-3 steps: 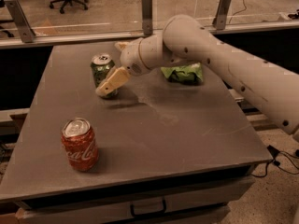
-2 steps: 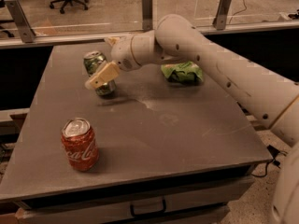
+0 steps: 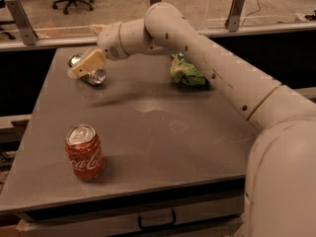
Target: Knock green can over
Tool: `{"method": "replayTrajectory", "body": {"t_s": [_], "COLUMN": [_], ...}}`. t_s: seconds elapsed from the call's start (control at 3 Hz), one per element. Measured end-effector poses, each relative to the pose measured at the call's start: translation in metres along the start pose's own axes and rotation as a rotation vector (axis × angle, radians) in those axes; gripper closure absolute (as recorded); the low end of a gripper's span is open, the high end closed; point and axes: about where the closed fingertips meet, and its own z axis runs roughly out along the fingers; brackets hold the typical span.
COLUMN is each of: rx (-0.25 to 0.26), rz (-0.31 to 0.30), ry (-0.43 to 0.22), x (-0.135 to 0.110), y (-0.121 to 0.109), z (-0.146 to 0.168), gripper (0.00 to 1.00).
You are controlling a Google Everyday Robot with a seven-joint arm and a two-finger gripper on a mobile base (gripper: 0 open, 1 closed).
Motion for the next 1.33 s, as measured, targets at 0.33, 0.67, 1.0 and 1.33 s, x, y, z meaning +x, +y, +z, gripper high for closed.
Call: {"method": "replayTrajectory", "body": {"t_s": [0.33, 0.67, 1.0, 1.33], "rx": [0.011, 0.055, 0.195, 0.445], "rz": [0.03, 0.074, 0.111, 0.067], "ry": [0.003, 0.057, 0.177, 0.325], "x": [0.004, 0.027, 0.057, 0.05], "y": [-0.002, 0.0, -0.008, -0.024], "z": [-0.004, -0.036, -0.117, -0.257], "gripper": [0.0, 0.0, 0.0, 0.0]}}
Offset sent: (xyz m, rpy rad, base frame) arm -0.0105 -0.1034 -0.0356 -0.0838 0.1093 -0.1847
